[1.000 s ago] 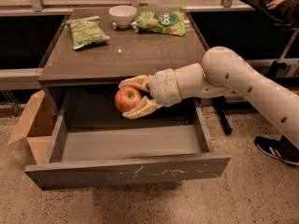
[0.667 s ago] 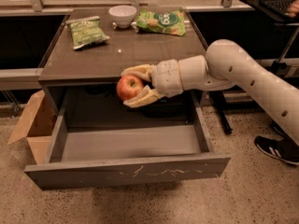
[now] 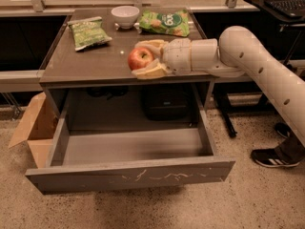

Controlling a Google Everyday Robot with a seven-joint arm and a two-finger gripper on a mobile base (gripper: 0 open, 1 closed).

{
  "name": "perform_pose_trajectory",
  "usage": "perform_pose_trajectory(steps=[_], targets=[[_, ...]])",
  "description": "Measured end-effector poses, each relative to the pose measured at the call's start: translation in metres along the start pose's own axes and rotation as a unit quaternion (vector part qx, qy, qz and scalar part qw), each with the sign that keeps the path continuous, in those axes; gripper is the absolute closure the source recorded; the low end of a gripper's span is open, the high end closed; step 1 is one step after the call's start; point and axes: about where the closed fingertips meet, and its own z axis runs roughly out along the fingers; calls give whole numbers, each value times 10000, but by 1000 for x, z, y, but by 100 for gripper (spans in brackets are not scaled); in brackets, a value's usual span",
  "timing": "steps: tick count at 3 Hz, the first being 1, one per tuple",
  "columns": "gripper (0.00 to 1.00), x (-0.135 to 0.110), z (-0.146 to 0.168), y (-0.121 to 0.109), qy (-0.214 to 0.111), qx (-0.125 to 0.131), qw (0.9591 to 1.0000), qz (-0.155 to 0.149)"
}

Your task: Pick apple from top drawer and place on counter

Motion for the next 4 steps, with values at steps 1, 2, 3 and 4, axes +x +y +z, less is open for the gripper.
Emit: perform_pose_trajectory(steps=[1,2,3,4], targets=[[100,14,-2,-33,-72,374,9990,235],[100,14,-3,-33,-71,374,9990,235],[100,14,-5,-43,38,406,9987,296],[100,17,-12,-63,217,527,9973,461]])
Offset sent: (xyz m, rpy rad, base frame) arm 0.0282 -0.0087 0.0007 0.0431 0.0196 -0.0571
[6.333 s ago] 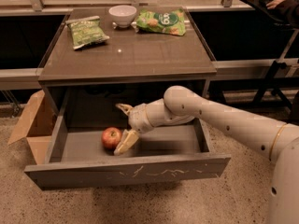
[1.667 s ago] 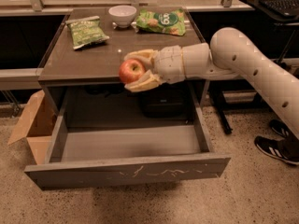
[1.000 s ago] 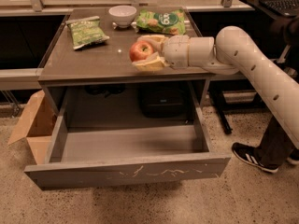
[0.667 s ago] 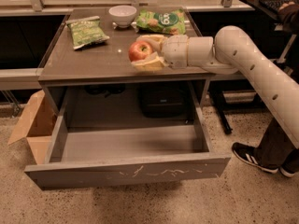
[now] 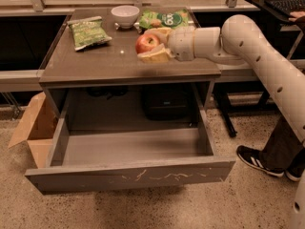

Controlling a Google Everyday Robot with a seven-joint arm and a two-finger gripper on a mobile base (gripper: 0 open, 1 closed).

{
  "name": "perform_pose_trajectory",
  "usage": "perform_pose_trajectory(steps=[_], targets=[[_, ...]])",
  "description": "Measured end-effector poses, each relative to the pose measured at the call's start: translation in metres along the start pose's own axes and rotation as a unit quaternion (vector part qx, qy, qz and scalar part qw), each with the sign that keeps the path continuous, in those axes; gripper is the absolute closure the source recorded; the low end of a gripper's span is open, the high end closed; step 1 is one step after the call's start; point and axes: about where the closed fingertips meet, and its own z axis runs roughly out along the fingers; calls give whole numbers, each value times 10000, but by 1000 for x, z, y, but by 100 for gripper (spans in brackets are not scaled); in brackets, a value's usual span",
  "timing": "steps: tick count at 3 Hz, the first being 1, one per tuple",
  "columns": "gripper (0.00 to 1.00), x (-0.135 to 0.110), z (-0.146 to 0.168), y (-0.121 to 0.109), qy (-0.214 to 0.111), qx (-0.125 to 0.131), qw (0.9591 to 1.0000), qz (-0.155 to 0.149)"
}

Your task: Pick apple from top drawer and place on counter

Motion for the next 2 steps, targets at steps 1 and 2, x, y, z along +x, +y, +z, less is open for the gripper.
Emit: perform_pose_trajectory(steps=[1,2], targets=[[100,12,0,-22,255,220,9991,268],[100,25,3,-41,471,452,9963,553]])
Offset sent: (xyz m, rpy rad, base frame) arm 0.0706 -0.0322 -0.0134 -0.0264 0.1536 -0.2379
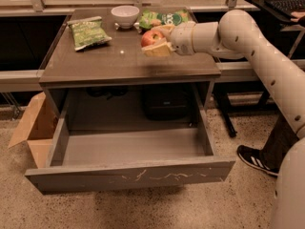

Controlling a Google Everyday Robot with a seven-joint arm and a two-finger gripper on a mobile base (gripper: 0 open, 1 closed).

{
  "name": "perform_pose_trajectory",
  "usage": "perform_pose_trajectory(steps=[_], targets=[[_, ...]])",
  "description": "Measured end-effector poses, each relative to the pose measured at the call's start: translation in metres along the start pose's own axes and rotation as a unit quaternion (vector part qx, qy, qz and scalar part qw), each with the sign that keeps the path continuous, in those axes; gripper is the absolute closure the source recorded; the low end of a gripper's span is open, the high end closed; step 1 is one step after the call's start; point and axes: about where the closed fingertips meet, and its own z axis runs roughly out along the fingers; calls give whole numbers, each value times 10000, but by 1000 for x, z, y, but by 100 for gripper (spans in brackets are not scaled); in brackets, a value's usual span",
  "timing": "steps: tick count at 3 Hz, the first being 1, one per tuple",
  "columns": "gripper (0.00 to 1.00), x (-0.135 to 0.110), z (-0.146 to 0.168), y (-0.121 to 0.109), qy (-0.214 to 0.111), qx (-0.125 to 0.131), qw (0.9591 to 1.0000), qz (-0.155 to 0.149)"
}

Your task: Pick apple from top drawer and place on counter

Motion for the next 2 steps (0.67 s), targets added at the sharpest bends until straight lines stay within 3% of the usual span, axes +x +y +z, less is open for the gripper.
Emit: perform_pose_trajectory(steps=[2], targets=[[100,22,14,-30,265,140,9987,412]])
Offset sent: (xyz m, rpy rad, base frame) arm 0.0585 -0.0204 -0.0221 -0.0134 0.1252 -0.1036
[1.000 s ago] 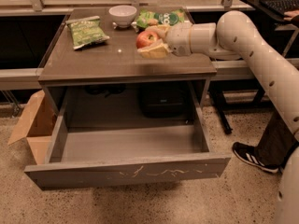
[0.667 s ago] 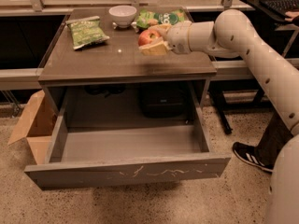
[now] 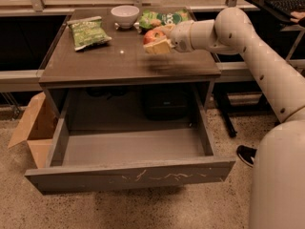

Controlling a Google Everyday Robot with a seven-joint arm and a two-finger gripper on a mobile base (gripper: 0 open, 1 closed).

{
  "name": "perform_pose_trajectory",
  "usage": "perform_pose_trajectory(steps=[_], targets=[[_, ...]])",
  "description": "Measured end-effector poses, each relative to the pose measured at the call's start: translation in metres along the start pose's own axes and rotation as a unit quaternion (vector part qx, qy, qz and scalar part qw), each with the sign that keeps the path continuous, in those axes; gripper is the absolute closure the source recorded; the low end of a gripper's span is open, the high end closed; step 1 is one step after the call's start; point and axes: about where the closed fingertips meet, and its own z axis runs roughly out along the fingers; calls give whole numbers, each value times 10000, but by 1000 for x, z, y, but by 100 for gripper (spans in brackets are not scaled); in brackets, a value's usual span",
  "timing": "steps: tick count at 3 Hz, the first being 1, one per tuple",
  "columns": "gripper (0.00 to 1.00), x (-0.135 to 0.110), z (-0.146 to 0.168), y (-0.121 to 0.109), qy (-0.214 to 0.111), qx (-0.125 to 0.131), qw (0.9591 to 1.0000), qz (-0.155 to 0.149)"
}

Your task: Pick apple from top drawer and place on counter

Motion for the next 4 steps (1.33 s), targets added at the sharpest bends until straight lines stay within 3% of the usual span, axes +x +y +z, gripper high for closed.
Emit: perform_pose_trajectory(steps=[2,4], targets=[[100,20,13,-16,262,-53,9993,245],[58,29,22,-20,411,-105,9988,224]])
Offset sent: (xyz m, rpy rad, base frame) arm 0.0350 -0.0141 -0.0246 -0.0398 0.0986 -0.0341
